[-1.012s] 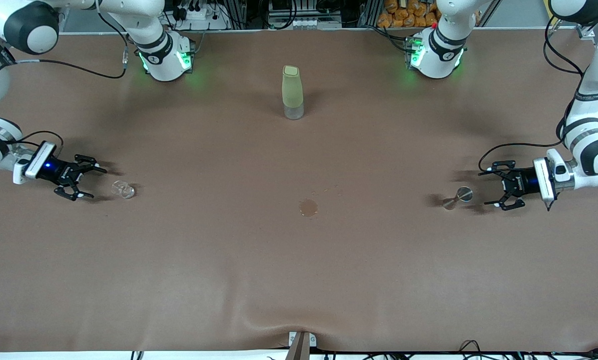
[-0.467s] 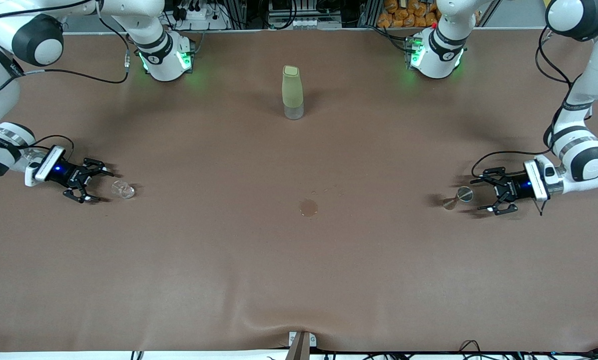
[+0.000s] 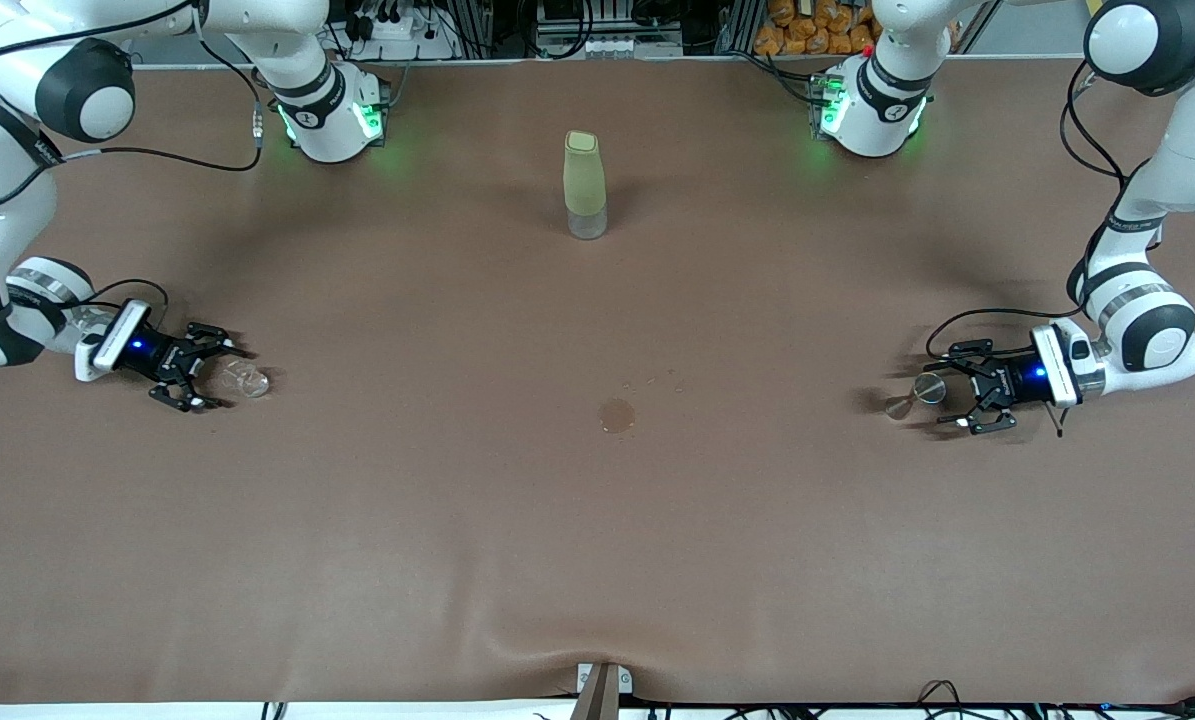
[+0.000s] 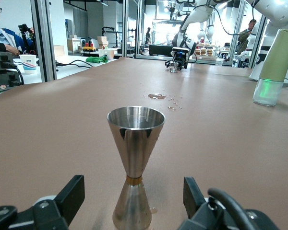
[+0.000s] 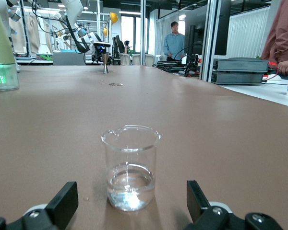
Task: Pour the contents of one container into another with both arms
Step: 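Close the right gripper on the glass cup while the left gripper grasps the jigger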
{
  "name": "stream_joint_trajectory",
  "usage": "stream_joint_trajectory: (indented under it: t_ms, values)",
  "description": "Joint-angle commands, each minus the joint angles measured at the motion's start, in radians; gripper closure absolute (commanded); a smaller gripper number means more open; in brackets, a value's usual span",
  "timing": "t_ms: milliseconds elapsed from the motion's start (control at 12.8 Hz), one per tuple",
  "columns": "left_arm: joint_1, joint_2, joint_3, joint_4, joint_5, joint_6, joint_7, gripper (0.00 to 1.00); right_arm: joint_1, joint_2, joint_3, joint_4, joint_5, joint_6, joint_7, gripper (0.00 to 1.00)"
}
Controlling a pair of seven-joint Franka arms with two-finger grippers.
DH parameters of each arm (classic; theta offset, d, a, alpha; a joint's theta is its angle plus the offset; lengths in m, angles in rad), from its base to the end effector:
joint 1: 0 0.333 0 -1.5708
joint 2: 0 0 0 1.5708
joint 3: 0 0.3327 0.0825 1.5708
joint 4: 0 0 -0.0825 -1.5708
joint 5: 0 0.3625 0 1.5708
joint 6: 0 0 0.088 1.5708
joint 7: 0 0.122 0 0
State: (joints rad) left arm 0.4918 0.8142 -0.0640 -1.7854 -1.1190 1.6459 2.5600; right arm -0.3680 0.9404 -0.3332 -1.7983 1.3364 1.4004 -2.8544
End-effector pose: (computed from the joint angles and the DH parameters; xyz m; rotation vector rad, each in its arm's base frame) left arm 0.5568 0.1420 0.1301 1.4992 -1.2848 1.1052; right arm 0.4895 -0.2349 0.0763 -1.5545 -1.2387 -1.3283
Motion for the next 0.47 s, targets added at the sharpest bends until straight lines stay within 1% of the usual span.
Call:
stream_joint_trajectory:
  t_ms: [0,156,311,389]
  values:
    - [-0.004,0.022,0.0,0.018,-0.012,-0.021,0.022,0.17,0.008,0.029,0.009,-0.012,0.035,-0.014,-0.339,0.0]
    - [-0.007,0.034,0.0,0.02,-0.019,-0.021,0.022,0.17,0.015,0.037,0.022,-0.012,0.041,-0.011,-0.341,0.0]
    - [-0.006,0.06,-0.019,0.056,-0.021,-0.021,0.023,0.2,0.024,0.038,0.031,-0.013,0.047,-0.008,-0.339,0.0]
    - [-0.007,0.068,-0.022,0.066,-0.021,-0.021,0.029,0.2,0.029,0.04,0.034,-0.016,0.065,-0.008,-0.341,0.0]
